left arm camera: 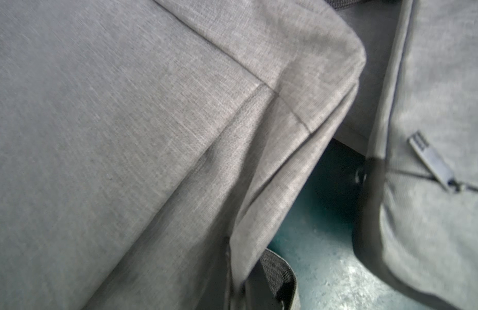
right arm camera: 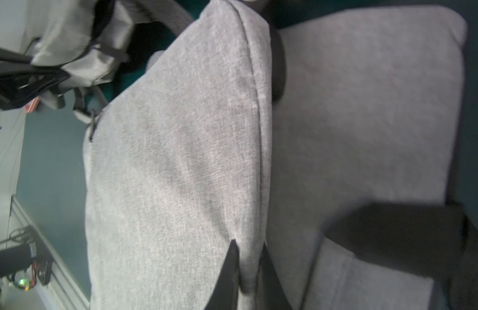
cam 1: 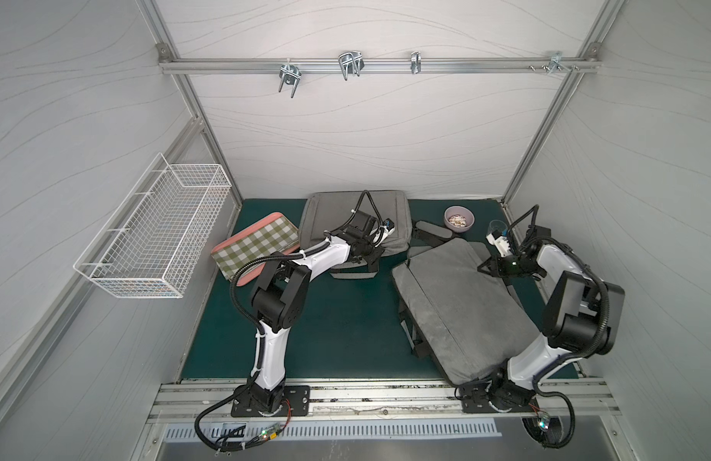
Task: Open the zippered laptop bag and take out the laptop
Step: Adjust the zippered laptop bag, then unzip the zipper on the zippered laptop bag.
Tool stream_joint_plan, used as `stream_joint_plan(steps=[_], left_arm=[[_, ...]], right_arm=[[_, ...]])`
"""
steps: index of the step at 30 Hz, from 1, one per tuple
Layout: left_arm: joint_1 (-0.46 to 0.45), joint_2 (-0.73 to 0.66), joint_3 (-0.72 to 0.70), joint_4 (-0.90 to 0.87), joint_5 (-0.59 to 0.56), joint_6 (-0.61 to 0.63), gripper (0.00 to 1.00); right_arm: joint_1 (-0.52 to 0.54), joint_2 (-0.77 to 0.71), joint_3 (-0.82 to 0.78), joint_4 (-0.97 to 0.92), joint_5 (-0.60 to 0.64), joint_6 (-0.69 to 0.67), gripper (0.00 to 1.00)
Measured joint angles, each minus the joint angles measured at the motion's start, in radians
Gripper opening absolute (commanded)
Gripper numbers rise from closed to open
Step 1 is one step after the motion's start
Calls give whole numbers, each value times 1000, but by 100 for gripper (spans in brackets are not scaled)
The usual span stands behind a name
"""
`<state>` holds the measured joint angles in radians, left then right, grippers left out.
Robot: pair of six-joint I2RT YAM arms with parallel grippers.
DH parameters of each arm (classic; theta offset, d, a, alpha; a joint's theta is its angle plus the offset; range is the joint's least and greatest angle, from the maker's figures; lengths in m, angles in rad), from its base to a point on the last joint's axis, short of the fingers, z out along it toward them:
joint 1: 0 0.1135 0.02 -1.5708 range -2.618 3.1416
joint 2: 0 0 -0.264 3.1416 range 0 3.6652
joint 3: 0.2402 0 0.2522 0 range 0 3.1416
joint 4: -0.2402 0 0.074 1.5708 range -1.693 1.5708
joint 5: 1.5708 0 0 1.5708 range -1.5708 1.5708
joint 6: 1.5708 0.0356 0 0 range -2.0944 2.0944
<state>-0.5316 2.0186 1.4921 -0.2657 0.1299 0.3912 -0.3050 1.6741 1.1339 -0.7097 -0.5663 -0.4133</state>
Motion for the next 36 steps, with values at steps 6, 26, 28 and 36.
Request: stream_joint_plan(steps=[6,26,28,36], left_arm=[[2,-8,0,-11,7,1,12],[5,-15,0,-32,13,10,14],[6,-15,0,-32,13,11,14],[8,-21,0,-34,13,16,17]], right_arm=[[5,-89,-34,57,111,42,54],[489,137,283,365,176,659,64],[528,198,319,381,189,723,65],[609,357,427,417,214,880,55]])
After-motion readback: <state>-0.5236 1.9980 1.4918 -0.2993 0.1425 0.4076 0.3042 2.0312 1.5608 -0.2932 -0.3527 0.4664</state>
